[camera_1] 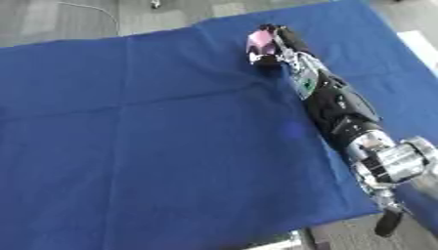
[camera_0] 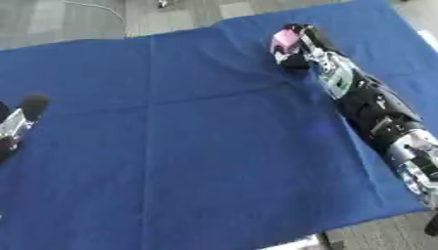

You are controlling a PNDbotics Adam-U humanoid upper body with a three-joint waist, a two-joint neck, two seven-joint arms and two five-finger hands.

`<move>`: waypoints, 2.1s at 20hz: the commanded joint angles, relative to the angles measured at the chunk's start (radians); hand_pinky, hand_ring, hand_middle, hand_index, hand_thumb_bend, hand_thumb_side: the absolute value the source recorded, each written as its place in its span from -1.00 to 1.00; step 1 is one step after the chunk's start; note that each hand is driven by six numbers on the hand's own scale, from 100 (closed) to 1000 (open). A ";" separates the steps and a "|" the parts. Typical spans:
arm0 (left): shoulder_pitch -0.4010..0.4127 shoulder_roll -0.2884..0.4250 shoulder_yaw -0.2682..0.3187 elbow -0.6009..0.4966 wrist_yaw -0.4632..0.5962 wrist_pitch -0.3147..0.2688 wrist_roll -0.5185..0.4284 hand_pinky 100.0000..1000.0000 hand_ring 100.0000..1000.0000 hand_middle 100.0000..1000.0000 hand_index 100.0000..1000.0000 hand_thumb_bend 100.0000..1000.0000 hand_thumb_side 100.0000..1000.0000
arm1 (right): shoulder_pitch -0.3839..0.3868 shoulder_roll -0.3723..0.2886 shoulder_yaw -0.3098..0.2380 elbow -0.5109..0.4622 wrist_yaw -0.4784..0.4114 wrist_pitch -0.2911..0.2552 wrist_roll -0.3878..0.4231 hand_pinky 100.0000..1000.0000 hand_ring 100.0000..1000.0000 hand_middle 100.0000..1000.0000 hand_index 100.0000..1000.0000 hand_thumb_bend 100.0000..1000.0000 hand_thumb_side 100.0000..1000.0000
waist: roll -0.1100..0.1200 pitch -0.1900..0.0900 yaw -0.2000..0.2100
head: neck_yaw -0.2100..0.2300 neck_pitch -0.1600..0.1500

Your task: Pick up the objects with one hand, pass them to the other hand, and then place them into the box on the other side of the table.

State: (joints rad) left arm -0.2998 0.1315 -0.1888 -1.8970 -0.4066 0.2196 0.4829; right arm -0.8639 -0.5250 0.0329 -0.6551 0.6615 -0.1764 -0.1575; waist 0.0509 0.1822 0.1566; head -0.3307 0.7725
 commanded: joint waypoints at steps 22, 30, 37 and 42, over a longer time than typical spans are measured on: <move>-0.067 -0.001 -0.118 0.221 -0.201 -0.001 -0.046 -0.17 0.12 0.20 0.64 0.94 -0.29 | 0.213 0.343 0.204 -1.034 -0.626 0.273 0.023 0.27 -0.13 -0.34 0.08 -1.00 -0.21 | -0.063 -0.069 -0.105 | 0.116 -0.003; -0.147 -0.042 -0.172 0.262 -0.343 -0.014 -0.044 -0.09 0.26 0.40 0.70 1.00 -0.36 | 0.266 0.385 0.316 -1.116 -0.764 0.290 0.053 0.27 -0.13 -0.33 0.08 -1.00 -0.13 | -0.060 -0.068 -0.108 | 0.143 -0.003; -0.133 -0.079 -0.194 0.242 -0.423 -0.038 -0.043 -0.08 0.25 0.37 0.70 1.00 -0.39 | 0.273 0.373 0.351 -1.142 -0.822 0.306 0.066 0.26 -0.13 -0.33 0.08 -1.00 -0.07 | -0.058 -0.058 -0.109 | 0.146 -0.003; -0.132 -0.093 -0.207 0.227 -0.443 -0.040 -0.034 -0.07 0.24 0.36 0.69 1.00 -0.38 | 0.274 0.364 0.380 -1.148 -0.878 0.335 0.076 0.26 -0.13 -0.32 0.08 -1.00 -0.01 | -0.062 -0.055 -0.113 | 0.145 -0.003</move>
State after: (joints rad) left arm -0.4215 0.0450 -0.3923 -1.6480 -0.8418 0.1826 0.4442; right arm -0.5794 -0.1479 0.4089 -1.7738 -0.1994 0.1514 -0.0834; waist 0.0007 0.1437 0.0438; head -0.1870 0.7725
